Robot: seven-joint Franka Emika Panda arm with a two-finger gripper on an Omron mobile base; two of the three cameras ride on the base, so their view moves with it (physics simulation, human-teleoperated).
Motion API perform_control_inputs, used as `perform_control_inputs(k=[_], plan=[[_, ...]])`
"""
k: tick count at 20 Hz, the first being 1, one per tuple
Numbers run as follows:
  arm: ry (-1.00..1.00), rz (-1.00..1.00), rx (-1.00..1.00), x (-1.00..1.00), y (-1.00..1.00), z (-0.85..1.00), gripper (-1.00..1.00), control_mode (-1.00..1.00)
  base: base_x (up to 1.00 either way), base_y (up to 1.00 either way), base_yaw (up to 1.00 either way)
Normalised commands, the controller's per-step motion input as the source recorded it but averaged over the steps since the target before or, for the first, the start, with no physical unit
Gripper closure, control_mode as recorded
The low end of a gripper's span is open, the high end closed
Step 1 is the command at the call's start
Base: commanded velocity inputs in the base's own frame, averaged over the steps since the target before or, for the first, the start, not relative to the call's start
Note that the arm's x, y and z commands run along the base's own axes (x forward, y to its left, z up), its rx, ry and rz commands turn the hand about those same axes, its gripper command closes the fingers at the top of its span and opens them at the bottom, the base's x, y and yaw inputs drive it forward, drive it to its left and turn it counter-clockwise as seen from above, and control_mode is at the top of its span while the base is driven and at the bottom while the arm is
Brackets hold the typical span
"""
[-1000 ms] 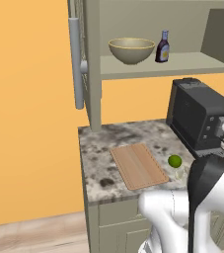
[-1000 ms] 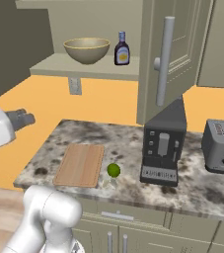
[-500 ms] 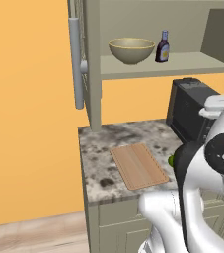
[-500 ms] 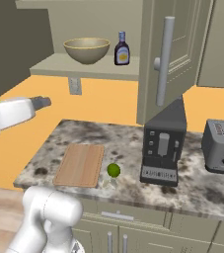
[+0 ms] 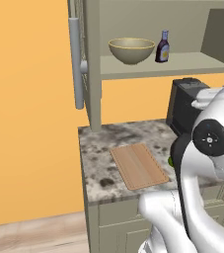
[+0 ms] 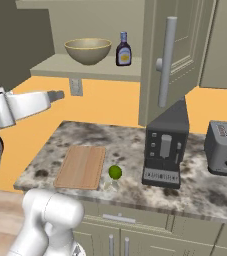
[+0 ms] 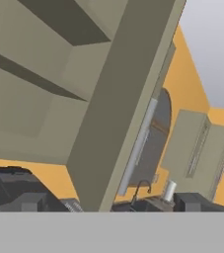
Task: Open the cabinet. Place the bowl and condiment on the counter. Then place the lime and garlic on the cutting board.
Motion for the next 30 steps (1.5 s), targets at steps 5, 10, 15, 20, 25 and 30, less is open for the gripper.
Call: perform_control_inputs(k=[5, 10, 15, 20, 25, 30], plan=[[0.01, -0.08, 0.00, 0.28, -0.18, 0.00, -1.00, -1.00, 0.00, 0.00, 0.00], [0.00, -0.09, 0.00, 0.31, -0.11, 0.00, -1.00, -1.00, 0.00, 0.00, 0.00], [0.00, -0.07, 0.00, 0.27, -0.21, 0.00, -1.00, -1.00, 0.00, 0.00, 0.00], [0.00, -0.06, 0.00, 0.26, -0.25, 0.00, -1.00, -1.00, 0.00, 0.00, 0.00], [0.00, -0.07, 0.00, 0.27, -0.24, 0.00, -1.00, -1.00, 0.00, 0.00, 0.00], [0.00, -0.10, 0.00, 0.21, -0.37, 0.00, -1.00, -1.00, 0.00, 0.00, 0.00]])
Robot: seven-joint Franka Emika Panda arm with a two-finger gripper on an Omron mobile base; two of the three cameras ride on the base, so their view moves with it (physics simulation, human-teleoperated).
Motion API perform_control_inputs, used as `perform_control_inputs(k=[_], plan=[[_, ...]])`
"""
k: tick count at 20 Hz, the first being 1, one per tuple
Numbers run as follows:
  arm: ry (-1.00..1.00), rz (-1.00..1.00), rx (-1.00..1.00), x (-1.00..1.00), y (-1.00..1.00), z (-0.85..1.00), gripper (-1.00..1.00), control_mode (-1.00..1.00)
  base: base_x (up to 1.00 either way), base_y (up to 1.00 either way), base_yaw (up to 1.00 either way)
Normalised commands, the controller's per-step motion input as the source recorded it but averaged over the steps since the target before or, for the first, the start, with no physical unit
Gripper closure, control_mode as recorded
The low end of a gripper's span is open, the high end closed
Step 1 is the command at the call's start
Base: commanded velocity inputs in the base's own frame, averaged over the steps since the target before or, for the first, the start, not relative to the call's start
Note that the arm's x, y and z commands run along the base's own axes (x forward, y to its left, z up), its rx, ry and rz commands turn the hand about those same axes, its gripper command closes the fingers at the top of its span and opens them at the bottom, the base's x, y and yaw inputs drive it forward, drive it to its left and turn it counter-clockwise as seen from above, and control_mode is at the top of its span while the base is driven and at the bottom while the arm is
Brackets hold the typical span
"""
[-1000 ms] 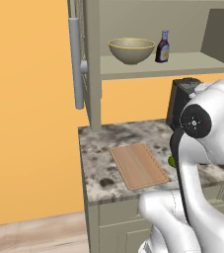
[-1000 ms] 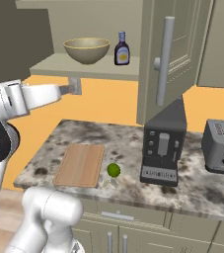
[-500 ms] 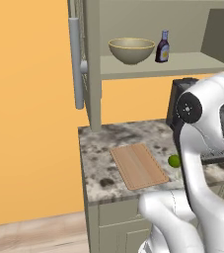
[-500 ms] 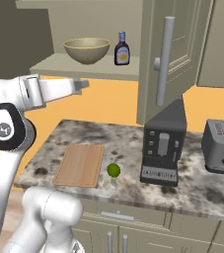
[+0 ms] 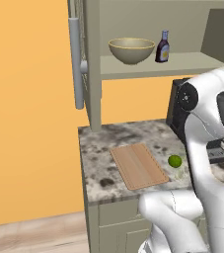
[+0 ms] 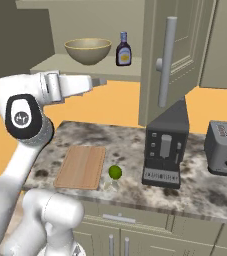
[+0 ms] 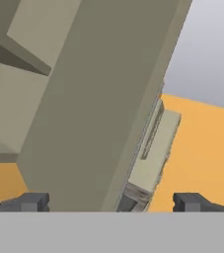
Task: Open the cabinet. Place the bowl and condiment on the counter. Then place the lime and garlic on the cutting board.
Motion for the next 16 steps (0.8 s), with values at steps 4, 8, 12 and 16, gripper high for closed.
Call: perform_control_inputs(k=[4, 8, 12, 16], plan=[[0.00, -0.12, 0.00, 0.19, -0.39, 0.00, -1.00, -1.00, 0.00, 0.00, 0.00], [0.00, -0.12, 0.00, 0.25, -0.33, 0.00, -1.00, -1.00, 0.00, 0.00, 0.00], [0.00, -0.11, -0.02, 0.36, -0.19, 0.00, -1.00, -1.00, 0.00, 0.00, 0.00], [0.00, -0.09, -0.02, 0.42, -0.11, -0.01, -1.00, -1.00, 0.00, 0.00, 0.00]])
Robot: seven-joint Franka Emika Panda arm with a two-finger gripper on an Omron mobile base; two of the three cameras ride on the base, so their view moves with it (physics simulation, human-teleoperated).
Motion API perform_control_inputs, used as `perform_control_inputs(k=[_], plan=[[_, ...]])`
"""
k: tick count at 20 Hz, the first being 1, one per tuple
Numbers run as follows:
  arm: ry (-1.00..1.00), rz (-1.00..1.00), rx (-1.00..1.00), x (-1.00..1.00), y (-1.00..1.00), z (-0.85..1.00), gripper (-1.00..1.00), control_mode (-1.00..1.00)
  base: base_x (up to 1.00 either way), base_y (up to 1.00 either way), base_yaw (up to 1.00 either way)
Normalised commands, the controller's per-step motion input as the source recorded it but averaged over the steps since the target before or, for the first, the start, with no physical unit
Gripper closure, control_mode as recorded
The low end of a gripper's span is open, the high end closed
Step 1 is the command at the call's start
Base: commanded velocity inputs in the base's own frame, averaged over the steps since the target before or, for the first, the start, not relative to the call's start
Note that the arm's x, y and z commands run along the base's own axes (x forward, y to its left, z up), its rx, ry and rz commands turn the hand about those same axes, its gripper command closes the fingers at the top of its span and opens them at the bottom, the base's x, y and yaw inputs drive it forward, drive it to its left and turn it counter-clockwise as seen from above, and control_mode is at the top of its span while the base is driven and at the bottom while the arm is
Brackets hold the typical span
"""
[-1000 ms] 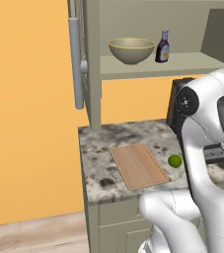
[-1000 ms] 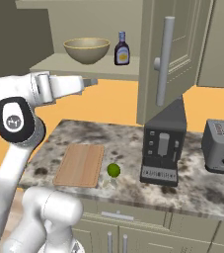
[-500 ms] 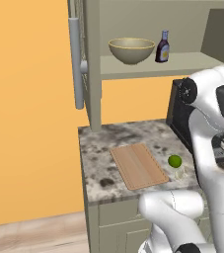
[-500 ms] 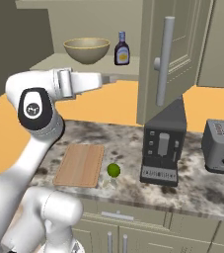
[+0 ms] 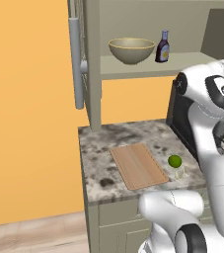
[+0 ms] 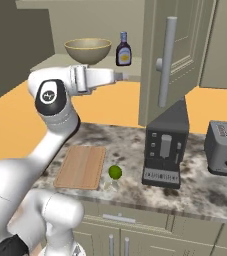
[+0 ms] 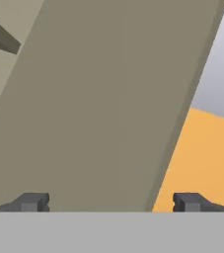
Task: Open the cabinet. Place the bowl and condiment on the counter. Then place the lime and garlic on the cutting board.
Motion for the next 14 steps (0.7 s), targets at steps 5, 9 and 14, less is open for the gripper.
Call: perform_control_inputs(k=[5, 9, 14], plan=[[0.01, -0.08, -0.01, 0.37, -0.21, 0.00, -1.00, -1.00, 0.00, 0.00, 0.00], [0.05, -0.05, 0.00, 0.33, -0.36, 0.00, -1.00, -1.00, 0.00, 0.00, 0.00], [0.06, -0.05, -0.01, 0.35, -0.29, -0.01, -1.00, -1.00, 0.00, 0.00, 0.00]])
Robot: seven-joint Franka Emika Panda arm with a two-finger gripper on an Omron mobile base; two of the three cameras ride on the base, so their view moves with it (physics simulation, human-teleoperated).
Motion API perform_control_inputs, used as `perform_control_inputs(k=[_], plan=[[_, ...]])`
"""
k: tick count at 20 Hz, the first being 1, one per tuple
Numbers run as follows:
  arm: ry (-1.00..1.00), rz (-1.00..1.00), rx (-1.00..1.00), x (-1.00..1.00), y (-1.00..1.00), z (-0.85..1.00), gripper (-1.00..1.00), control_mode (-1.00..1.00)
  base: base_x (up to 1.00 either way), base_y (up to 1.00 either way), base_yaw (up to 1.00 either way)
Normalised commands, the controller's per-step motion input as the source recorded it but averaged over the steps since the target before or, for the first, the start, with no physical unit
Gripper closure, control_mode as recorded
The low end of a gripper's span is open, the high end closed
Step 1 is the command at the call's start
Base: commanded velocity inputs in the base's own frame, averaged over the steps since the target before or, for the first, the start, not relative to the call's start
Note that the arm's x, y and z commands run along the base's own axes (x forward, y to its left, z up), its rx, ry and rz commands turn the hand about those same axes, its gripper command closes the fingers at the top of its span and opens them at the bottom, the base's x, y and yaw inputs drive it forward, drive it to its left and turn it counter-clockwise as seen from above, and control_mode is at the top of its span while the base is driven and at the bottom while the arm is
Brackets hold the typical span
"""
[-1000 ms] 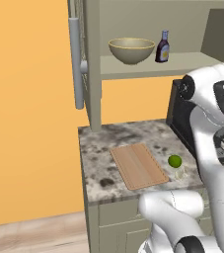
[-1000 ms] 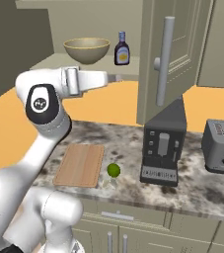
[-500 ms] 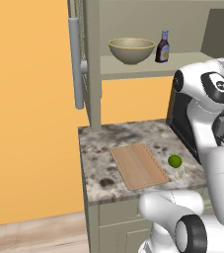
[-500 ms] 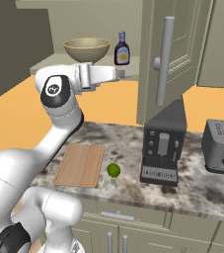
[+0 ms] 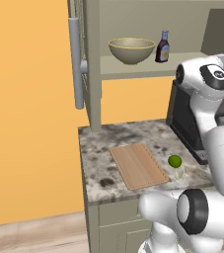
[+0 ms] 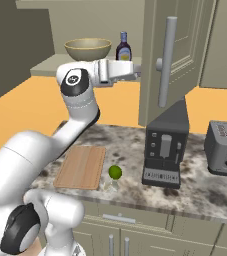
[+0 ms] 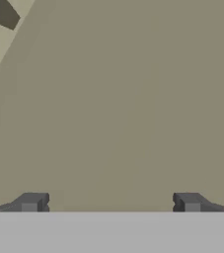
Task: Open the cabinet. Place the bowl and condiment on the counter. Then place the lime and garlic on the cutting board.
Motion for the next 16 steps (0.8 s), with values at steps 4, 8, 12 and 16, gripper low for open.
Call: perform_control_inputs(k=[4, 8, 12, 16], plan=[[0.05, -0.03, -0.01, 0.14, -0.41, 0.00, -1.00, -1.00, 0.00, 0.00, 0.00], [0.05, -0.01, 0.00, 0.03, -0.55, 0.00, -1.00, -1.00, 0.00, 0.00, 0.00], [0.03, 0.00, 0.00, 0.02, -0.59, 0.00, -1.00, -1.00, 0.00, 0.00, 0.00], [0.01, 0.00, 0.00, 0.08, -0.57, -0.03, -1.00, -1.00, 0.00, 0.00, 0.00]])
